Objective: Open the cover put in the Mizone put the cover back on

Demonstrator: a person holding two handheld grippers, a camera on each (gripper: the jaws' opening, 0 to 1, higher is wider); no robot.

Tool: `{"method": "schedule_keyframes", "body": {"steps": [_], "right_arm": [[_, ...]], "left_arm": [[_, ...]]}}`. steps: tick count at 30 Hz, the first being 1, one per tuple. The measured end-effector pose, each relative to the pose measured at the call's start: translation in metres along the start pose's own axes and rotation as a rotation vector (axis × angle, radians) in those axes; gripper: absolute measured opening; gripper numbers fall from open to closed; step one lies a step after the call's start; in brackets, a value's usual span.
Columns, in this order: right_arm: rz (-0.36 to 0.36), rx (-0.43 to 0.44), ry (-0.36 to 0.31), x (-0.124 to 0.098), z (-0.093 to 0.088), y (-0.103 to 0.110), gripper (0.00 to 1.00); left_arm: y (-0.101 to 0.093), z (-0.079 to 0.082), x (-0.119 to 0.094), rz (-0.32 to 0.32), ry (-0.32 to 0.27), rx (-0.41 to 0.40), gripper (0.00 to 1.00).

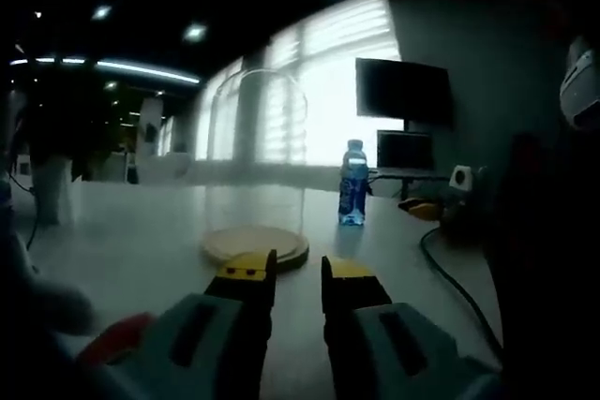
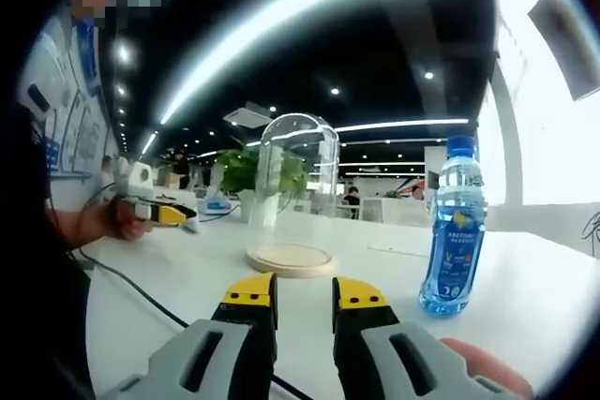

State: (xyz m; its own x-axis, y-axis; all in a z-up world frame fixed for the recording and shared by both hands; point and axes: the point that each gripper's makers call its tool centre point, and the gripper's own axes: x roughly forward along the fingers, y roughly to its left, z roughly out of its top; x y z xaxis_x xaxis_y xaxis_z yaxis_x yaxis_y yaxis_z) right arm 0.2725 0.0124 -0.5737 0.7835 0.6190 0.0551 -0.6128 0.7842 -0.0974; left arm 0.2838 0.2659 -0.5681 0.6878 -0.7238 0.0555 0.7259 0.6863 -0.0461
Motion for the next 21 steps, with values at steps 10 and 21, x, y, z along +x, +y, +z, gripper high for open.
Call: {"method": "schedule_keyframes", "body": {"steps": [10, 21], "right_arm": [[0.001, 0.001, 0.000, 0.0001, -0.0001, 0.0003, 0.18], [0.002, 0.000, 0.001, -0.0006, -0.0019, -0.0028, 0.18]], "left_arm": [[0.0008, -0.0017, 0.0003, 0.006, 0.010, 0.007, 0.16], [-0.0012, -0.0005, 0.0004, 0.013, 0.003, 0.040, 0.16]]}}
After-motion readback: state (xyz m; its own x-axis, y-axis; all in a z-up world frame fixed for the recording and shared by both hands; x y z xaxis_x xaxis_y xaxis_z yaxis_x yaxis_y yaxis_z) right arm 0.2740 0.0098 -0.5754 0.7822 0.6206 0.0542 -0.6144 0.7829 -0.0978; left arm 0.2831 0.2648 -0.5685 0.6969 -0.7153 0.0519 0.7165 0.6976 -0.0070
